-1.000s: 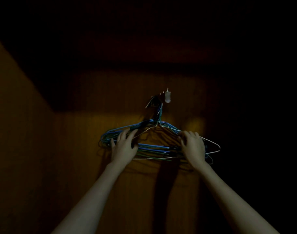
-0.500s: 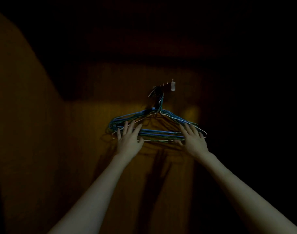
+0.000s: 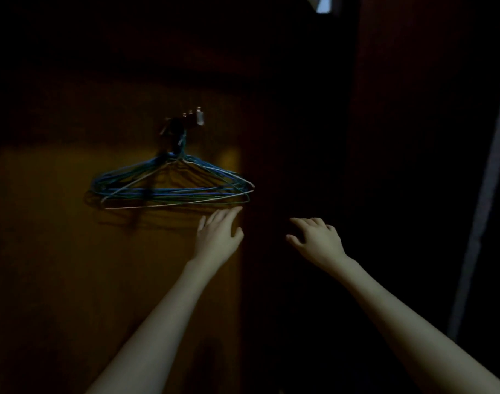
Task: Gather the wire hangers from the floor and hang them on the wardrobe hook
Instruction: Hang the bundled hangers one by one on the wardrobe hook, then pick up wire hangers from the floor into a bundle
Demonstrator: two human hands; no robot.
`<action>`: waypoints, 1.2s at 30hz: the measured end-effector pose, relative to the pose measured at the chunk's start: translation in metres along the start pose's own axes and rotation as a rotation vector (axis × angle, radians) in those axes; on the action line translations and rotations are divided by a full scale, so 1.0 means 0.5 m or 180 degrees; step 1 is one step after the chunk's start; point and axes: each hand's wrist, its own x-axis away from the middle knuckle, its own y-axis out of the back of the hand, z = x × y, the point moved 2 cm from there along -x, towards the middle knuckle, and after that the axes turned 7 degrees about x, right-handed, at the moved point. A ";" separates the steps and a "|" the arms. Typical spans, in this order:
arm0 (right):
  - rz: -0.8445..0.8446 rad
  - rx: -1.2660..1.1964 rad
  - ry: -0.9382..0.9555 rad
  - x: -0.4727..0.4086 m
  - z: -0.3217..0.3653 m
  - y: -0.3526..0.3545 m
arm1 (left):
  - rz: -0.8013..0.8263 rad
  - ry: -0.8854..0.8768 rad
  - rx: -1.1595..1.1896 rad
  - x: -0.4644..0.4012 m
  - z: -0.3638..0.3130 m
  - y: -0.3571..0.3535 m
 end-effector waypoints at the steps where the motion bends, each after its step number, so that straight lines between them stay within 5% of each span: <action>1: -0.0006 0.0017 -0.0056 0.017 -0.035 0.007 | 0.0015 -0.0106 0.0096 -0.005 -0.029 -0.016; 14: 0.0228 0.0838 -0.1566 0.301 -0.553 0.119 | 0.0639 -0.1329 0.1247 0.000 -0.555 -0.362; 22: 0.0288 0.1093 -0.2537 0.523 -0.745 0.118 | 0.1132 -0.1836 0.1707 0.076 -0.773 -0.582; 29: 0.0399 0.1081 -0.3184 0.777 -0.837 -0.111 | 0.1714 -0.2157 0.1939 0.294 -0.789 -0.885; 36: 0.0721 0.1203 -0.3480 1.071 -0.866 -0.494 | 0.2137 -0.2293 0.2111 0.615 -0.685 -1.233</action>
